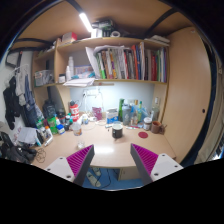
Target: Pour water
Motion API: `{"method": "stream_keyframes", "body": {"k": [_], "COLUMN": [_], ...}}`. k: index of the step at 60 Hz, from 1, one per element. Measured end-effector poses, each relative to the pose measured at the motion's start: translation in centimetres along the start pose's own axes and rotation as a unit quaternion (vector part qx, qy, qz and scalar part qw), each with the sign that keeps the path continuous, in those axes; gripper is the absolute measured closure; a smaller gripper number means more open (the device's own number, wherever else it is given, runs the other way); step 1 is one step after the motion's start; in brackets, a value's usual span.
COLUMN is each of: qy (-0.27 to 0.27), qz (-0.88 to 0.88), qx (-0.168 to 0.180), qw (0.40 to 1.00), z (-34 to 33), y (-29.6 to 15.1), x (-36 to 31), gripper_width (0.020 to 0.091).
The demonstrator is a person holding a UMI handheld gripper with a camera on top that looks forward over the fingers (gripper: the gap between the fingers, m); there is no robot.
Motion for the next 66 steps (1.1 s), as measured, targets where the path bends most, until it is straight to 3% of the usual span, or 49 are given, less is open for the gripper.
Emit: {"method": "stream_keyframes", "body": {"k": [22,35,45,66], "qy": [-0.002,-0.033,-0.065,-0.129], "qz": [-0.015,-0.021,-0.025,-0.039], "qx": [0.004,0.021,0.036,0.040], "qw": [1.000,0.999,0.997,0.990], "z": [0.3,3.8,10.6,32.1], "y": [0.7,3.5,6.1,11.0], "x": [-6.0,-8.0,-10.9,-20.7], "gripper_width": [0.0283,0.0282,0.0284,0.0280]}}
Point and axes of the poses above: the point between the fingertips, and its own axes, seen from behind it with the camera up: x to the right, y down, z forward, the way the camera looks, the point moved 6 cm from there along -z, backward, against the way the camera looks
